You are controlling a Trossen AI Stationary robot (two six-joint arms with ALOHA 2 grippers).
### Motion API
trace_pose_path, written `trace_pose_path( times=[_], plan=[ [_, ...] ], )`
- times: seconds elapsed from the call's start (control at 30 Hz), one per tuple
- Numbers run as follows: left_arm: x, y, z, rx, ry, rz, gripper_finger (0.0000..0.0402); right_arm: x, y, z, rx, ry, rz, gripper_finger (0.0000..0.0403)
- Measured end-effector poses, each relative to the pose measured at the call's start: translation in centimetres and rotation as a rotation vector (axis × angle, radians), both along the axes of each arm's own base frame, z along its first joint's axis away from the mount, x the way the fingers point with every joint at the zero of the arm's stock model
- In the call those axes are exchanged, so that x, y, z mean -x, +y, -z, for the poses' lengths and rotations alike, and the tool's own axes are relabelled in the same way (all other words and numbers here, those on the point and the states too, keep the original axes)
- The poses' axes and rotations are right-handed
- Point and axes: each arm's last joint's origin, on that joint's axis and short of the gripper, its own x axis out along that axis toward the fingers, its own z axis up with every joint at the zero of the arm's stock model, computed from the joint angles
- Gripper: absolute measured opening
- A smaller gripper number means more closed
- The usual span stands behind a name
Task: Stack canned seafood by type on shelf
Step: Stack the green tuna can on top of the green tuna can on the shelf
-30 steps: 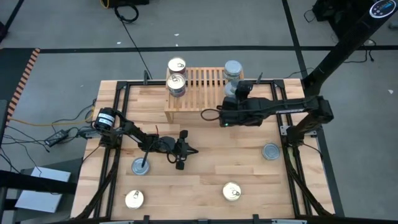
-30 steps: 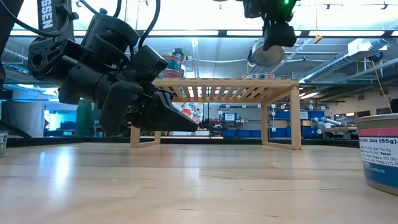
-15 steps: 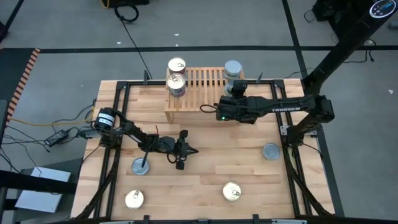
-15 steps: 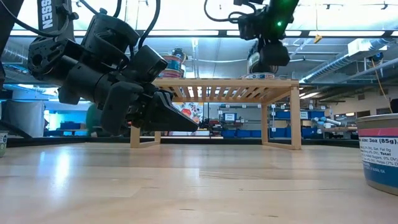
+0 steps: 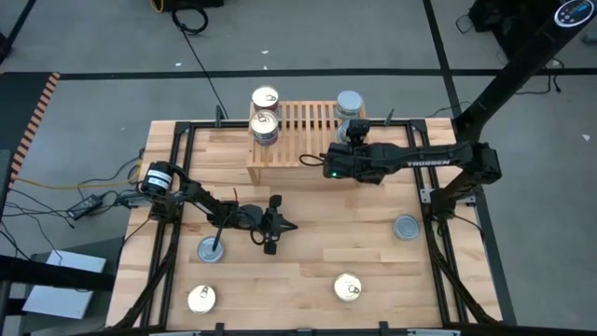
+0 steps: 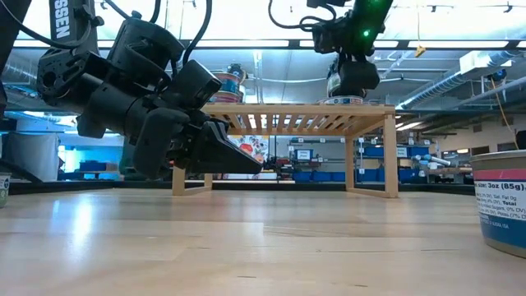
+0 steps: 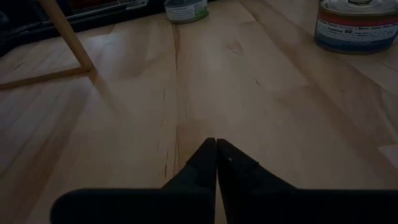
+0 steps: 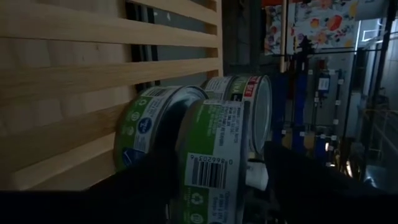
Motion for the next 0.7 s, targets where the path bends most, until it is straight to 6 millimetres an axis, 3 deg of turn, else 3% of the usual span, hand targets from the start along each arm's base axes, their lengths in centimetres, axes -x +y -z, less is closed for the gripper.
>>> trace_pose_path(
  times=[0.7],
  plan=[
    [0.0, 0.01, 0.0, -0.001, 0.0, -0.001, 0.0017, -0.41, -0.99, -0.04, -0.061, -0.008, -0.032, 0.0282]
  ],
)
